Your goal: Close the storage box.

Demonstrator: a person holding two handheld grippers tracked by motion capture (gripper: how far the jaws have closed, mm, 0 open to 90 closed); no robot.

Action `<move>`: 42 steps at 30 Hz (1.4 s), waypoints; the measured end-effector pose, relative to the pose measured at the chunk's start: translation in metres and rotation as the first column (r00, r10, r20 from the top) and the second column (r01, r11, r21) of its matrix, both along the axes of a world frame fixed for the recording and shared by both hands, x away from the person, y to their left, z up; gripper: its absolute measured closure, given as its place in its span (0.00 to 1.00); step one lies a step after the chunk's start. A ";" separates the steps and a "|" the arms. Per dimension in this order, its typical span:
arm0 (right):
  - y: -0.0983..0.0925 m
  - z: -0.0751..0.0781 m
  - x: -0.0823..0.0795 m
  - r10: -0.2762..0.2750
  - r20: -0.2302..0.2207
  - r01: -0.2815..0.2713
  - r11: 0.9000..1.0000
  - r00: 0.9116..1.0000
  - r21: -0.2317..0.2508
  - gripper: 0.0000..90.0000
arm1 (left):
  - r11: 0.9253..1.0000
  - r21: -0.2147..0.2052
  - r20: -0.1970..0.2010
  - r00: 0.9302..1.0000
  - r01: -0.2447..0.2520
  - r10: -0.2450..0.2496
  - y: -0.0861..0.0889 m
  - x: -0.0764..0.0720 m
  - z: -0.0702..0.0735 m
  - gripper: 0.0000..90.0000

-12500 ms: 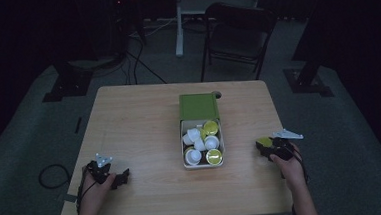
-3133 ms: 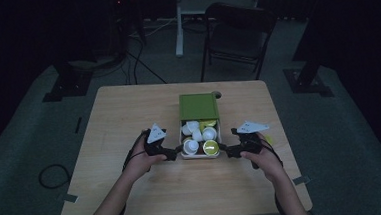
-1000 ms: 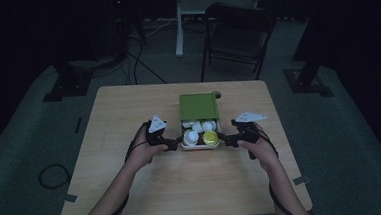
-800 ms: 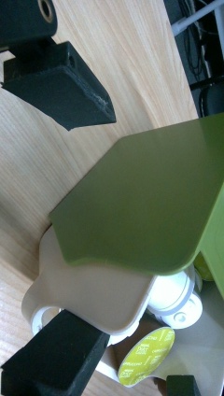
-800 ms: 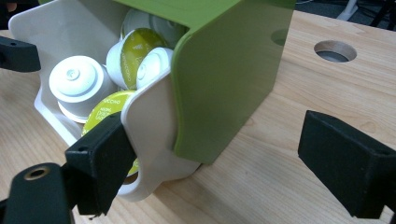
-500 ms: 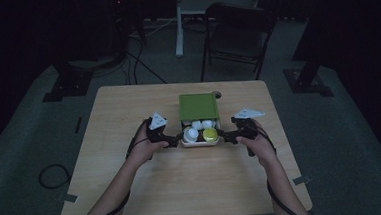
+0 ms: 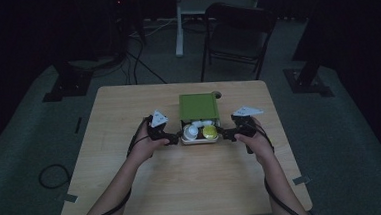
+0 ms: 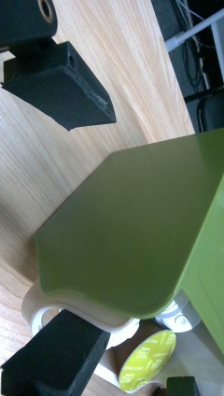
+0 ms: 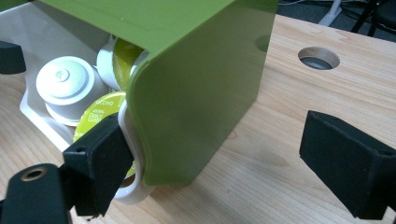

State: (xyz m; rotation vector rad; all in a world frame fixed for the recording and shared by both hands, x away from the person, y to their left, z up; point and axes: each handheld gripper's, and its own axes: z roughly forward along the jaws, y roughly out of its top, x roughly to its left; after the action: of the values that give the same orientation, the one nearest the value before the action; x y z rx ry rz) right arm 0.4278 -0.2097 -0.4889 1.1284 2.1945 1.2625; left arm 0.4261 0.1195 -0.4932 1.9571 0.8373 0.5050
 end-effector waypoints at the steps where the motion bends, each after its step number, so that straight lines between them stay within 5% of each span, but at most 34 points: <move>1: 0.000 0.000 0.001 -0.002 0.000 0.002 1.000 1.000 0.000 0.12 | 1.000 -0.003 0.000 1.000 -0.002 0.002 0.000 0.001 0.000 0.06; 24: 0.005 -0.003 0.006 -0.056 0.005 0.056 0.998 0.998 0.003 0.12 | 0.999 0.009 -0.013 0.999 -0.040 0.040 -0.002 0.006 0.002 0.06; 28: 0.007 -0.004 0.004 -0.068 0.012 0.068 0.998 0.998 -0.001 0.12 | 0.999 0.027 0.012 0.999 -0.031 0.031 -0.004 0.004 0.002 0.06; 42: 0.008 0.000 -0.004 -0.049 0.052 0.047 0.998 0.997 0.043 0.12 | 0.998 -0.054 -0.032 0.999 -0.014 0.012 0.000 0.000 0.006 0.06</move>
State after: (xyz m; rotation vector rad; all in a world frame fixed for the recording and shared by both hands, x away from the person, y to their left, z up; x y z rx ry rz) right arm 0.4241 -0.2012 -0.4888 1.1432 2.1003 1.3080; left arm 0.4257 0.1196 -0.4871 1.9152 0.8752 0.4552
